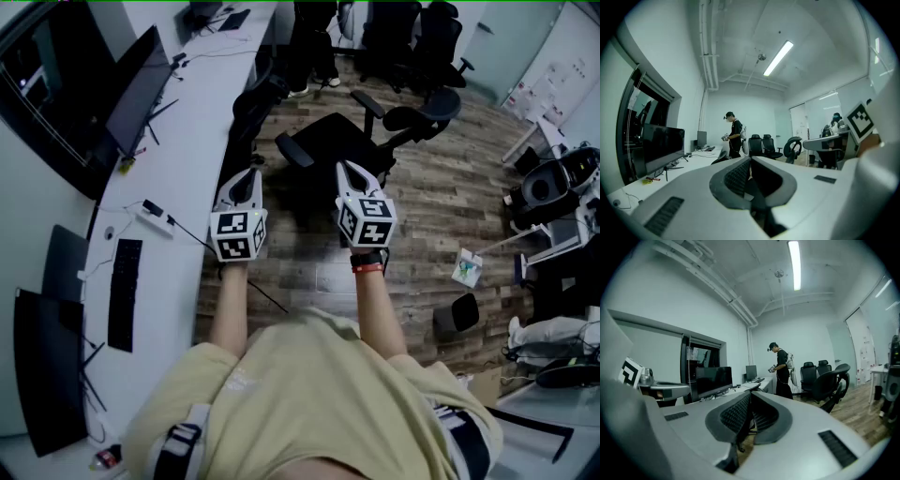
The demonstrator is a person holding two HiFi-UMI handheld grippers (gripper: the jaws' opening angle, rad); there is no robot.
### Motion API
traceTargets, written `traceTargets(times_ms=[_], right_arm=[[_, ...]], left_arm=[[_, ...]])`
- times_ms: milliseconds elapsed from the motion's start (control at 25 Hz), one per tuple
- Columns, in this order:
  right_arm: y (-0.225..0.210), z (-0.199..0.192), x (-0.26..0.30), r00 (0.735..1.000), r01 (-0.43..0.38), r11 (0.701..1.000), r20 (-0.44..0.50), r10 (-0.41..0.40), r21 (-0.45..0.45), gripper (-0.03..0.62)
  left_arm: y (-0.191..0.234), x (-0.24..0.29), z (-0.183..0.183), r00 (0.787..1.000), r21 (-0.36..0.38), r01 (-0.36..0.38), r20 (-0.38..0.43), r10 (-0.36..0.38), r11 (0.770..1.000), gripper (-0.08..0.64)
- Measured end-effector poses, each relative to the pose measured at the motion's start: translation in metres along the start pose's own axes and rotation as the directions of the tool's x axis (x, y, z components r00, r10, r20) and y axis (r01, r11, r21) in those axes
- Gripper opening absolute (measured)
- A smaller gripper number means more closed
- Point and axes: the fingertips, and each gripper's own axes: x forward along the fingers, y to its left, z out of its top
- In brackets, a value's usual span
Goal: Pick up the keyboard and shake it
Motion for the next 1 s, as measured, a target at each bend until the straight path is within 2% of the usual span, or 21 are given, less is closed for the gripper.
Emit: traceTargets(times_ms=[200,400,520,640,1000], right_arm=[[-0.004,-0.01,-0.001,0.998,-0.056,0.998,-0.03,0.057,0.014,0.029],[0.028,-0.034,0.004,0.974,-0.208,0.977,-0.079,0.211,0.034,0.029],[0.064,-0.046,0.01,0.941,-0.321,0.946,-0.103,0.324,0.044,0.029],[0.107,-0.054,0.017,0.896,-0.423,0.905,-0.125,0.426,0.053,0.029],[0.227,-0.058,0.036,0.764,-0.626,0.779,-0.171,0.623,0.041,0.029]], left_arm=[[-0.014,-0.002,-0.011,0.999,-0.003,-0.047,-0.027,0.047,0.999,0.028],[-0.015,-0.024,-0.023,0.99,-0.003,-0.131,-0.056,0.131,0.991,0.028],[-0.001,-0.045,-0.033,0.976,0.001,-0.206,-0.077,0.205,0.979,0.028],[0.021,-0.074,-0.041,0.953,-0.01,-0.289,-0.101,0.286,0.957,0.028],[0.095,-0.16,-0.056,0.86,-0.057,-0.504,-0.12,0.496,0.862,0.028]])
